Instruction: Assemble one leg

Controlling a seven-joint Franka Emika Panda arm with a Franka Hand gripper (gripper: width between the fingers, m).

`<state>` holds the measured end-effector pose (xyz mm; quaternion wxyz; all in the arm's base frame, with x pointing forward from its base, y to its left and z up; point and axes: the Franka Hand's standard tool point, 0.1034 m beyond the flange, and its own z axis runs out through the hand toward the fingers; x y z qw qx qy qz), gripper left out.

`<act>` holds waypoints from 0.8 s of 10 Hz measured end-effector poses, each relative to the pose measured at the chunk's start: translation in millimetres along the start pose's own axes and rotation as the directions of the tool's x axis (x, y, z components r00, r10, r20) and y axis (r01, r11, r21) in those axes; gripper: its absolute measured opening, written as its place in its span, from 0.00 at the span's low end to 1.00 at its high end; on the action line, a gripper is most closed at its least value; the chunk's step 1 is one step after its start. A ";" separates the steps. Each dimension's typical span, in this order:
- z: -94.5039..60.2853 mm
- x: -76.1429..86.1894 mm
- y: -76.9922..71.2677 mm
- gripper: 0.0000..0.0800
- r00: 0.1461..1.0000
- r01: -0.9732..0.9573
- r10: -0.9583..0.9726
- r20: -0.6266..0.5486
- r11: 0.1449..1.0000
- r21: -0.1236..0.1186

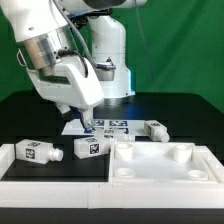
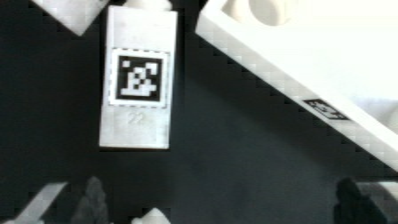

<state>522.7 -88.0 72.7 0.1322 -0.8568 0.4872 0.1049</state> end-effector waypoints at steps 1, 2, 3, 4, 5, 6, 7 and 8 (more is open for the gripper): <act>0.5 -1.0 3.4 0.81 1.000 -0.001 0.001 0.025 1.000 -0.005; 2.7 -7.8 11.9 0.81 0.991 -0.018 0.021 0.135 1.000 -0.024; 6.4 -10.5 21.6 0.81 0.970 -0.046 0.056 0.236 0.998 -0.050; 9.3 -10.9 29.8 0.81 0.932 -0.063 0.087 0.351 0.995 -0.079; 14.6 -6.3 37.4 0.81 0.898 -0.079 0.114 0.425 0.992 -0.098; 19.8 -5.6 43.8 0.81 0.877 -0.087 0.131 0.462 0.989 -0.116; 19.4 -4.8 44.7 0.81 0.862 -0.087 0.136 0.488 0.989 -0.123; 20.2 -1.7 45.6 0.81 0.863 -0.089 0.138 0.485 0.988 -0.122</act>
Offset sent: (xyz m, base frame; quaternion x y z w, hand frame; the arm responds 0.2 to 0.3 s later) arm -0.0107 0.0063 -0.0117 -0.0101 -0.3333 0.0780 0.9396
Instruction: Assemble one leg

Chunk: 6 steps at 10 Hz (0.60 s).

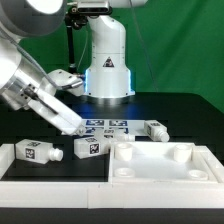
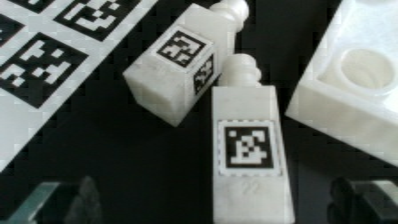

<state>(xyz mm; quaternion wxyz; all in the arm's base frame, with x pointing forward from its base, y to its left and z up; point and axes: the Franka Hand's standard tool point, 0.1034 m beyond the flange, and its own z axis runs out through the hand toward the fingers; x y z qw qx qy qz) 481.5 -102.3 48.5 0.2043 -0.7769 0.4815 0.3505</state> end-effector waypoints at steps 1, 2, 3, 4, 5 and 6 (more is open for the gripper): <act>0.1 0.3 -0.3 0.81 1.000 0.000 0.000 -0.002 1.000 0.000; 0.5 3.1 -1.5 0.81 1.000 0.001 -0.001 -0.014 1.000 0.002; 3.7 7.1 -4.4 0.81 1.000 0.002 -0.002 -0.031 1.000 0.003; 8.2 7.9 -8.7 0.81 0.999 0.000 0.000 -0.039 1.000 0.001; 13.1 10.1 -12.8 0.81 0.999 0.005 -0.005 -0.053 1.000 0.002; 21.9 12.5 -13.5 0.81 0.998 0.002 -0.002 -0.064 1.000 0.003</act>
Offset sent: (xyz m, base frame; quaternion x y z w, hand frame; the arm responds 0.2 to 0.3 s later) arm 0.0137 0.0185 -0.0149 0.0148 0.0110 0.0201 0.9996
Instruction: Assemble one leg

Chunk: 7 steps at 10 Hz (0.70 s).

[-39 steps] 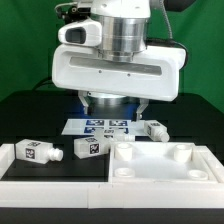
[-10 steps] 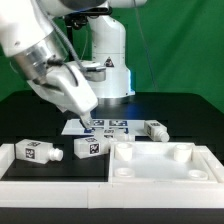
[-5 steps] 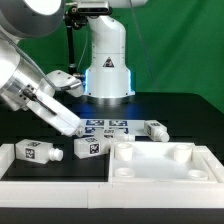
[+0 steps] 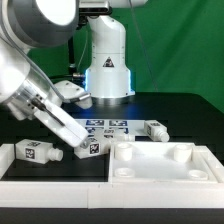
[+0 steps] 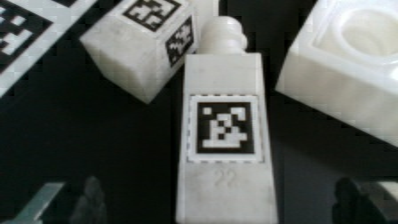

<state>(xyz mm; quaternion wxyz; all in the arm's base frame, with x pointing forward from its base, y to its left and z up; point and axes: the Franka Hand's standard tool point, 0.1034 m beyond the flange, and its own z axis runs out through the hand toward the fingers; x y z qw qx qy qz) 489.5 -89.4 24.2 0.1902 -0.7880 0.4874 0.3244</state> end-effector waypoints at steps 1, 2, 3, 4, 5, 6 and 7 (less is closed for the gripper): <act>10.2 -1.0 2.9 0.81 1.000 -0.010 0.010 0.002 1.000 -0.004; 16.4 -1.2 5.0 0.81 1.000 -0.014 0.014 0.001 1.000 -0.008; 20.6 -1.2 7.6 0.81 1.000 -0.018 0.018 0.005 1.000 -0.011; 22.1 1.2 10.1 0.81 1.000 -0.024 0.024 0.009 1.000 -0.013; 22.3 2.0 10.8 0.81 1.000 -0.025 0.025 0.008 1.000 -0.014; 22.4 1.9 10.8 0.64 1.000 -0.025 0.025 0.008 1.000 -0.014; 22.4 1.9 10.8 0.64 1.000 -0.025 0.025 0.008 1.000 -0.014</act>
Offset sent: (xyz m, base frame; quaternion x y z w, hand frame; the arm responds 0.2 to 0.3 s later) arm -0.0034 0.0046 -0.0137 0.0163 -0.0352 0.0275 0.9989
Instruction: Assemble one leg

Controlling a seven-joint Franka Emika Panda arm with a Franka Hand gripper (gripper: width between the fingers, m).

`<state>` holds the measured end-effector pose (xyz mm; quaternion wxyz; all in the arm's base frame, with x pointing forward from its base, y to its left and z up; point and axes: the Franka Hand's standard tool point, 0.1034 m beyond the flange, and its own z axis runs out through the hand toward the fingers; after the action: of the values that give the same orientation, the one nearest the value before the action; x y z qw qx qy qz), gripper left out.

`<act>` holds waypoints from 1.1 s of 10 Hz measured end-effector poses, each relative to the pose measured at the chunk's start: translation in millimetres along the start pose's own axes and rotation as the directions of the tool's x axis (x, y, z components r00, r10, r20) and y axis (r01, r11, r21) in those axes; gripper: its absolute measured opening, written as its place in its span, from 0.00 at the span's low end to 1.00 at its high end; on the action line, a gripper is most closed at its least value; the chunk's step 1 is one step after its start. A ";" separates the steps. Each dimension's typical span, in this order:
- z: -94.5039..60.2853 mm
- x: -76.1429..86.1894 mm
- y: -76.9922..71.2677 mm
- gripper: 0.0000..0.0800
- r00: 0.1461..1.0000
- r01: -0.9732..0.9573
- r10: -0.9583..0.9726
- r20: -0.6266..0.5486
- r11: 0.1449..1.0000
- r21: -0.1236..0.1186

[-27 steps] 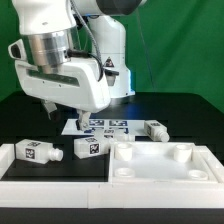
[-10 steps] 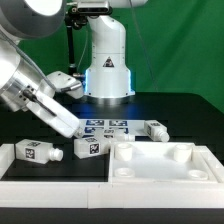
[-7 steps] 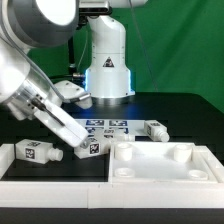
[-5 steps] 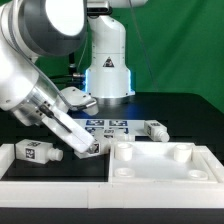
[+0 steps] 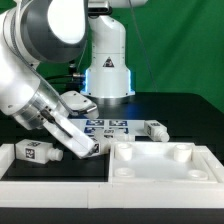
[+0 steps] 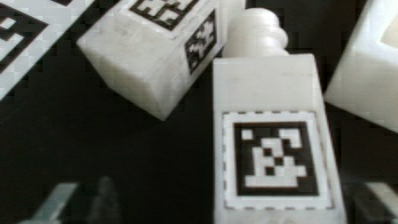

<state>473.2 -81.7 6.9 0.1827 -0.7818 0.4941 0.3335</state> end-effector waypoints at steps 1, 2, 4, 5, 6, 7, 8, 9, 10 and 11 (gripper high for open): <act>0.0 0.0 0.0 0.47 1.000 0.000 0.000 0.000 1.000 0.000; 0.0 0.0 0.0 0.36 1.000 0.000 0.000 0.000 1.000 0.000; -2.9 0.3 -0.3 0.36 1.000 0.000 0.000 -0.001 1.000 0.002; -18.3 -1.1 -4.2 0.36 1.000 0.009 -0.008 -0.017 1.000 0.019; -36.0 -6.3 -10.2 0.36 0.999 0.024 -0.022 -0.039 0.999 0.039; -52.2 -16.4 -20.1 0.36 0.998 0.039 -0.036 -0.060 0.997 0.060; -65.9 -31.7 -31.6 0.36 0.995 0.061 -0.054 -0.086 0.995 0.076; -74.0 -48.9 -41.8 0.36 0.987 0.103 -0.093 -0.135 0.992 0.075; -73.7 -63.4 -43.5 0.36 0.977 0.144 -0.139 -0.163 0.989 0.020; -68.1 -64.8 -42.9 0.36 0.971 0.158 -0.162 -0.174 0.987 -0.033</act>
Offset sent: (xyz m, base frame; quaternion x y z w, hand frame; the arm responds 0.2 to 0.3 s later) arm 0.0000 0.0000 0.0000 0.0000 0.0000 0.0000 1.0000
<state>516.0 -62.3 98.9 0.1573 -0.8472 0.4405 0.2520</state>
